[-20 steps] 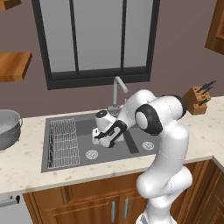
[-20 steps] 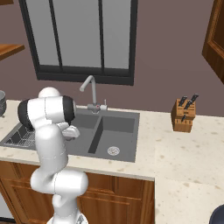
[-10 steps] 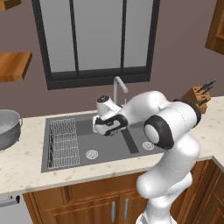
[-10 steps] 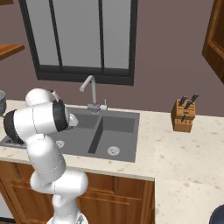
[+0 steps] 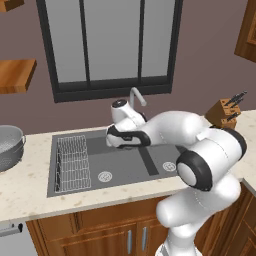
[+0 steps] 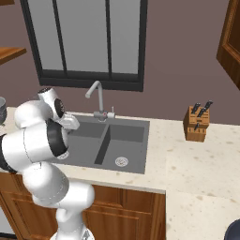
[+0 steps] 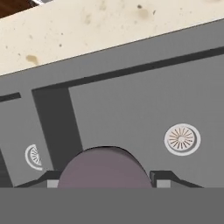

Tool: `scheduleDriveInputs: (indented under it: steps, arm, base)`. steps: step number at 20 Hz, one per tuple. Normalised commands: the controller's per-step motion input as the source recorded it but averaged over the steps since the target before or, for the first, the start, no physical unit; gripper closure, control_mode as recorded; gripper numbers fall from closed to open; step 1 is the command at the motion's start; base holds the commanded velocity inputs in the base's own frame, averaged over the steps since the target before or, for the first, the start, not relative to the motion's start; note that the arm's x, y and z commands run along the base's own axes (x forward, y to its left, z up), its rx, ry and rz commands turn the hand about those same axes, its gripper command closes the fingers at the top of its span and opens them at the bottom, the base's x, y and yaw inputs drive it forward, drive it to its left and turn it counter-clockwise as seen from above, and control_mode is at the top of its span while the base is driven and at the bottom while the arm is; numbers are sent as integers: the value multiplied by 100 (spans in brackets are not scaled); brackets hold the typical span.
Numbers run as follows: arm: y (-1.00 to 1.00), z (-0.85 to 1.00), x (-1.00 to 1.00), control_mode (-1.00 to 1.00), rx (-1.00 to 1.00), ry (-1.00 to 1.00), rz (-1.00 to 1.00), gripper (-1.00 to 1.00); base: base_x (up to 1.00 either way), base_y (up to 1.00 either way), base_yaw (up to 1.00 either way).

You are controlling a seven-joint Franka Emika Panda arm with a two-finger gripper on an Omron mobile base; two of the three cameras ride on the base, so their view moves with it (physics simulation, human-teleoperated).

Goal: Turn on the sink faucet. Then move the eggplant from the counter to the sink. Turn off the sink. Move the vegetable from the sink to the pot next to the stove. Finally move the pot to the front left burner.

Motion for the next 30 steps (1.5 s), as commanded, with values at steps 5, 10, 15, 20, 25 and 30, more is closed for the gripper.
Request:
scheduleDriveInputs:
  steps: [5, 10, 15, 20, 25, 30]
  arm:
    - [0, 47, -42, -100, 0, 0, 0, 100]
    - [-1, 40, -44, -100, 0, 0, 0, 100]
    - [0, 27, -41, -100, 0, -4, 0, 100]
    - [0, 21, -27, -100, -2, -6, 0, 100]
    - [0, 1, -6, -100, 0, -1, 0, 100]
    - [1, -1, -3, 100, 0, 0, 0, 100]
  base:
    - [0, 0, 0]
    - [0, 0, 0]
    - [0, 0, 0]
    - [0, 0, 0]
    - [0, 0, 0]
    - [-3, 2, 0]
